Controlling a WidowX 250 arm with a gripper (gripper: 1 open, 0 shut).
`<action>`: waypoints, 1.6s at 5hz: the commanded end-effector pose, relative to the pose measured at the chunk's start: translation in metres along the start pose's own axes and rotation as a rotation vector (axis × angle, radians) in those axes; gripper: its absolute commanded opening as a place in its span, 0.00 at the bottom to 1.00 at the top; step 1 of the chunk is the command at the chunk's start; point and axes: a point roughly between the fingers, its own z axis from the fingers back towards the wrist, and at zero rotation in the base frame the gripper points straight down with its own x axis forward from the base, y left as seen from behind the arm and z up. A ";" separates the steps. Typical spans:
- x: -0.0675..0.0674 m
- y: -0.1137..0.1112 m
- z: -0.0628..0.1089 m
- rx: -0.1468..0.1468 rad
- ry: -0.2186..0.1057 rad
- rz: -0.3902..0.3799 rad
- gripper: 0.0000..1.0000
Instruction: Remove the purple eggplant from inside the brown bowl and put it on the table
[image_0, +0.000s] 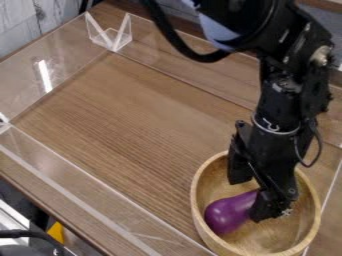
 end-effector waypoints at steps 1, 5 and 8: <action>0.001 0.004 0.002 0.008 -0.027 0.011 1.00; -0.002 0.003 0.000 0.010 -0.018 0.029 0.00; 0.003 0.006 0.048 0.011 -0.036 0.087 0.00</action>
